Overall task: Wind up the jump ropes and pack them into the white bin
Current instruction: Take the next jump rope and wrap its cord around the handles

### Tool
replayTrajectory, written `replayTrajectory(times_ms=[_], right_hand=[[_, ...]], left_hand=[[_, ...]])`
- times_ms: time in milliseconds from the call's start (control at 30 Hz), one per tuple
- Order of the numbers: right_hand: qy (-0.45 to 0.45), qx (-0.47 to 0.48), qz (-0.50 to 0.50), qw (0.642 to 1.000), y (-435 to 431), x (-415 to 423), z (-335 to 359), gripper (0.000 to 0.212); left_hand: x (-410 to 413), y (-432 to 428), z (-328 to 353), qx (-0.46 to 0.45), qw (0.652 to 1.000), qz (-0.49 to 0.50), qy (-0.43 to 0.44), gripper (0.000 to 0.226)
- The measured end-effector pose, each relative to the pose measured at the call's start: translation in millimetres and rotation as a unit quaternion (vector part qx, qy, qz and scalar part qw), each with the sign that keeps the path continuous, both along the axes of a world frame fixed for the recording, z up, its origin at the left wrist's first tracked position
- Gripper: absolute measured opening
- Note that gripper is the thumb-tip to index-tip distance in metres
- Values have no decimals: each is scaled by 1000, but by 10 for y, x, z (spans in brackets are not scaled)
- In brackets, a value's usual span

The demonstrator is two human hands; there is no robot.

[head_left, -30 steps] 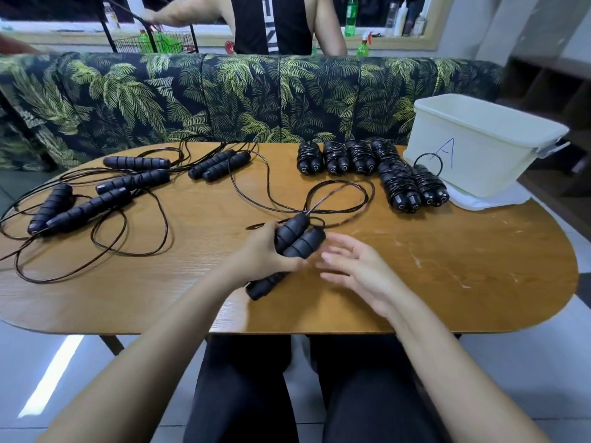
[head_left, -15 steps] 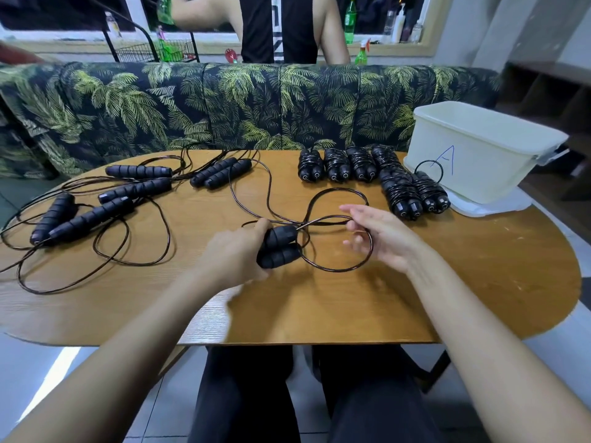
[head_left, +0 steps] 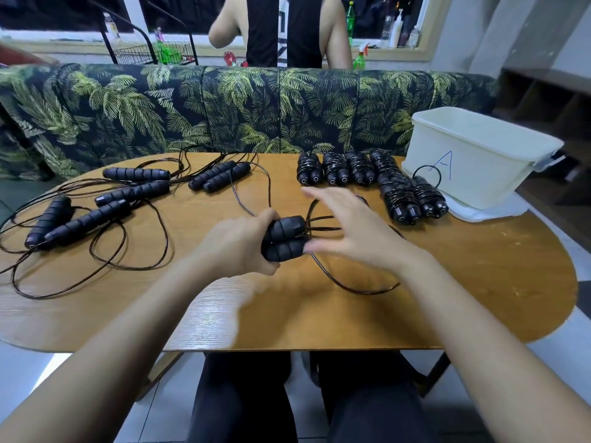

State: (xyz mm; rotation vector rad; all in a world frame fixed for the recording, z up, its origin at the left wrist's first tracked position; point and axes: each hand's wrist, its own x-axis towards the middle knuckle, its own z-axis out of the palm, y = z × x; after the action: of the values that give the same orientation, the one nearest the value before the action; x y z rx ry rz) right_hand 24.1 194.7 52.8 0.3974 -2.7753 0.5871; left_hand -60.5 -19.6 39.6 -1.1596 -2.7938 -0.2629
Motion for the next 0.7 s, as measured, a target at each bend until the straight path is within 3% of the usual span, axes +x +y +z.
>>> replayTrajectory(times_ms=[67,133,300,467,567,700], right_hand=[[-52,113,3,992,-120,5,-48,119],[-29,168,-9,985,-151,-19,-141,123],[117,115,8,986,-213,-38,-304,71],[139,102,-15,985,-215,-15,-400,66],[125,51,-50,990,-179,25,-398,65],[81,12,-67,994,-168,94,-436,63]], left_hand=[[21,2,39,9,999,-31,-26,57],[13,-12,70,29,996,-49,-67,56],[55,-18,47,12,995,-54,-88,58],[173,-9,-78,-34,988,-16,148,82],[315,10,-225,43,975,14,217,83],[352,1,-377,40,950,26,307,78]])
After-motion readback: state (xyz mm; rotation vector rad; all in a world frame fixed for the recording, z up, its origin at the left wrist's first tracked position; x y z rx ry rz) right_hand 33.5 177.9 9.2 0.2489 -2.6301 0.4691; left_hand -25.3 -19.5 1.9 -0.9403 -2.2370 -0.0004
